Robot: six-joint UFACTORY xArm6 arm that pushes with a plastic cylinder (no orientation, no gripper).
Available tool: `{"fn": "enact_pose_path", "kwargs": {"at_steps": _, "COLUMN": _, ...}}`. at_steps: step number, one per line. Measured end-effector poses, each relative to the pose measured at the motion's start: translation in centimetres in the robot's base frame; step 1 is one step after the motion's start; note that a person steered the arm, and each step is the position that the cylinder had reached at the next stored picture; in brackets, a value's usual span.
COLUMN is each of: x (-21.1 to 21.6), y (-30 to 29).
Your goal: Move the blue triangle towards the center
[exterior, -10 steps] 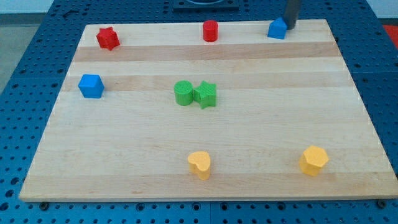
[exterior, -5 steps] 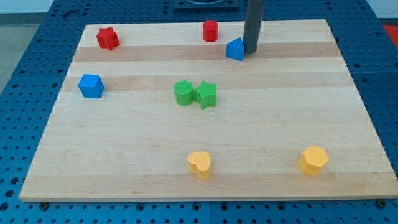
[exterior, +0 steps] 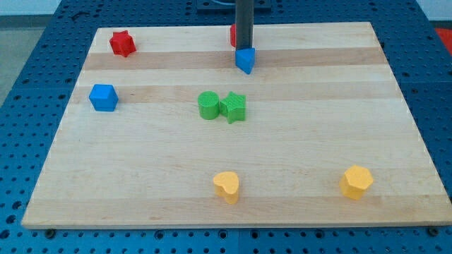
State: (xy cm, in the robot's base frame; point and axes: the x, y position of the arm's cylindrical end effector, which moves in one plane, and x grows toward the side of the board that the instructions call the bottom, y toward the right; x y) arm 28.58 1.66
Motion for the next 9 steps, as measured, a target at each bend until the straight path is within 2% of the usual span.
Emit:
{"fn": "enact_pose_path", "kwargs": {"at_steps": 1, "x": 2.6, "y": 0.2}}
{"fn": "enact_pose_path", "kwargs": {"at_steps": 2, "x": 3.4, "y": 1.0}}
{"fn": "enact_pose_path", "kwargs": {"at_steps": 4, "x": 5.6, "y": 6.6}}
{"fn": "enact_pose_path", "kwargs": {"at_steps": 5, "x": 5.4, "y": 5.4}}
{"fn": "enact_pose_path", "kwargs": {"at_steps": 6, "x": 4.7, "y": 1.2}}
{"fn": "enact_pose_path", "kwargs": {"at_steps": 7, "x": 7.8, "y": -0.2}}
{"fn": "enact_pose_path", "kwargs": {"at_steps": 8, "x": 10.0, "y": -0.5}}
{"fn": "enact_pose_path", "kwargs": {"at_steps": 9, "x": 8.0, "y": 1.7}}
